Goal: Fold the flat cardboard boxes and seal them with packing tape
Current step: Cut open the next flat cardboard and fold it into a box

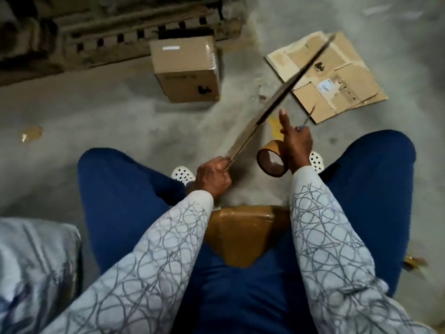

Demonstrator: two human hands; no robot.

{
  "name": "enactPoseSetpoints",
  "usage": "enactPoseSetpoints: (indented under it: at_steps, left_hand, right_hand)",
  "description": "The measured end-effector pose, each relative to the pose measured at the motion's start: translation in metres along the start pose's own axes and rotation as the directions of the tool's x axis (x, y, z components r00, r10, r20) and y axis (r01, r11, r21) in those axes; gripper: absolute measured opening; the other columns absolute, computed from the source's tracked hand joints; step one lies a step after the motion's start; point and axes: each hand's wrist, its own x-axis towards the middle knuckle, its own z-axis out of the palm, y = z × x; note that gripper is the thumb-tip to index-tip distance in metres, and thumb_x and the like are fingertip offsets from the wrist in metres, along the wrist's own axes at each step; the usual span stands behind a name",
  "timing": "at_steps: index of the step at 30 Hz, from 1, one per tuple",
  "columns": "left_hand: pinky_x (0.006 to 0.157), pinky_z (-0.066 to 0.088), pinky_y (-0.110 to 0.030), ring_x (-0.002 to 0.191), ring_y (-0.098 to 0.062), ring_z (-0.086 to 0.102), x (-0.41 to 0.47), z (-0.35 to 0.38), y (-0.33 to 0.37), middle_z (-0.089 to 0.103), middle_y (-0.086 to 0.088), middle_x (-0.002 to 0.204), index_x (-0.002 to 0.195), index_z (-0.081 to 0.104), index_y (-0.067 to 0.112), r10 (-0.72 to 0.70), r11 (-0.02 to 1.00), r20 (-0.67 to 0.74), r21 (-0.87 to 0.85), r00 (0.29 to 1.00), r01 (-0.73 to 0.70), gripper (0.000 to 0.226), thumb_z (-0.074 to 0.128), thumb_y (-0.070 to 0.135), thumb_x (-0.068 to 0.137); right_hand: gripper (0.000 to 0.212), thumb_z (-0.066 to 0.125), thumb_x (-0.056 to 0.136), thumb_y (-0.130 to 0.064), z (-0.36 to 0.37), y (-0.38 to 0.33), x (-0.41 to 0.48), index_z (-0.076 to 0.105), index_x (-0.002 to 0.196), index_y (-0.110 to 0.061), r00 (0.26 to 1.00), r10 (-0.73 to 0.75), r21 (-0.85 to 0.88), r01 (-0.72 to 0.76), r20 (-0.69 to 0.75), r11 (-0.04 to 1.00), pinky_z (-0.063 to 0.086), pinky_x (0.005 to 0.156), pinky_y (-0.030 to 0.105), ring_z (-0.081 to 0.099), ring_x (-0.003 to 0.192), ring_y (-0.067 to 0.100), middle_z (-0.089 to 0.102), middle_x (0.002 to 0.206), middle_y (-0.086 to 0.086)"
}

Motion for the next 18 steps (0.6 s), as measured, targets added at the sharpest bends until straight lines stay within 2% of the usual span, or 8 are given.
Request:
enactPoseSetpoints:
  at_steps: [2, 4, 6, 8, 9, 12, 15, 18]
  left_hand:
    - [0.066, 0.055, -0.034, 0.075, -0.033, 0.065, -0.004, 0.0, 0.002, 0.07, -0.006, 0.088, 0.104, 0.074, 0.017, 0.026, 0.999, 0.053, 0.025, 0.998, -0.027, 0.035, 0.06, 0.006, 0.075]
    - [0.066, 0.056, -0.034, 0.074, -0.031, 0.066, -0.005, 0.0, 0.009, 0.07, -0.004, 0.087, 0.105, 0.074, 0.019, 0.079, 0.996, 0.09, 0.03, 0.993, -0.082, 0.036, 0.063, 0.005, 0.074]
    - [0.067, 0.054, -0.033, 0.075, -0.031, 0.065, -0.006, 0.004, 0.018, 0.069, -0.003, 0.087, 0.105, 0.073, 0.019, 0.125, 0.99, 0.126, 0.054, 0.984, -0.133, 0.034, 0.062, 0.006, 0.076]
    - [0.07, 0.053, -0.033, 0.079, -0.031, 0.065, -0.005, 0.01, 0.025, 0.068, -0.003, 0.09, 0.107, 0.072, 0.02, 0.151, 0.984, 0.16, 0.068, 0.976, -0.163, 0.034, 0.062, 0.007, 0.077]
    - [0.071, 0.052, -0.034, 0.08, -0.031, 0.065, -0.005, 0.014, 0.028, 0.068, -0.003, 0.091, 0.107, 0.072, 0.02, 0.152, 0.983, 0.168, 0.075, 0.974, -0.167, 0.034, 0.062, 0.008, 0.077]
    - [0.068, 0.052, -0.034, 0.079, -0.033, 0.065, -0.004, 0.026, 0.03, 0.068, -0.003, 0.092, 0.108, 0.073, 0.023, 0.137, 0.985, 0.171, 0.08, 0.976, -0.152, 0.037, 0.061, 0.008, 0.076]
    - [0.066, 0.048, -0.03, 0.079, -0.029, 0.064, -0.003, 0.033, 0.027, 0.065, 0.0, 0.089, 0.104, 0.074, 0.027, 0.113, 0.989, 0.186, 0.076, 0.976, -0.129, 0.032, 0.063, 0.013, 0.077]
    - [0.064, 0.038, -0.024, 0.081, -0.025, 0.063, 0.0, 0.034, 0.023, 0.063, 0.003, 0.09, 0.102, 0.073, 0.029, 0.091, 0.989, 0.198, 0.098, 0.976, -0.113, 0.029, 0.063, 0.018, 0.077]
  right_hand:
    - [0.052, 0.069, 0.074, -0.068, -0.002, 0.015, 0.006, 0.052, 0.087, -0.021, 1.0, 0.007, -0.063, -0.006, 0.01, 0.998, 0.047, 0.081, 0.039, 0.061, 0.091, 0.025, 0.062, 0.09, -0.001]
    - [0.039, 0.071, 0.072, -0.059, -0.006, 0.032, 0.014, 0.052, 0.08, -0.026, 0.999, 0.035, -0.025, -0.034, 0.023, 0.999, 0.05, 0.08, 0.04, 0.059, 0.087, 0.023, 0.058, 0.082, -0.004]
    - [0.05, 0.065, 0.073, -0.062, -0.01, 0.042, 0.014, 0.066, 0.099, -0.019, 0.996, 0.082, 0.085, -0.084, 0.019, 0.993, 0.053, 0.078, 0.039, 0.065, 0.096, 0.027, 0.068, 0.097, 0.001]
    - [0.069, 0.055, 0.087, -0.066, -0.016, 0.042, 0.007, 0.062, 0.127, -0.01, 0.994, 0.11, 0.145, -0.108, -0.01, 0.984, 0.046, 0.078, 0.03, 0.064, 0.106, 0.026, 0.067, 0.119, 0.006]
    - [0.073, 0.052, 0.09, -0.068, -0.019, 0.042, 0.006, 0.059, 0.132, -0.008, 0.993, 0.114, 0.147, -0.109, -0.027, 0.983, 0.043, 0.079, 0.027, 0.062, 0.106, 0.024, 0.065, 0.122, 0.005]
    - [0.064, 0.057, 0.09, -0.065, -0.027, 0.047, 0.008, 0.066, 0.118, -0.009, 0.994, 0.084, 0.081, -0.079, -0.067, 0.994, 0.038, 0.072, 0.026, 0.06, 0.09, 0.019, 0.064, 0.102, 0.002]
    - [0.047, 0.066, 0.088, -0.052, -0.025, 0.053, 0.012, 0.069, 0.107, -0.009, 0.992, 0.102, 0.068, -0.096, -0.08, 0.993, 0.044, 0.066, 0.027, 0.063, 0.082, 0.02, 0.066, 0.089, 0.0]
    - [0.047, 0.072, 0.079, -0.048, -0.015, 0.065, 0.013, 0.068, 0.11, -0.013, 0.981, 0.189, 0.035, -0.188, -0.05, 0.982, 0.055, 0.083, 0.036, 0.067, 0.095, 0.027, 0.071, 0.102, 0.005]
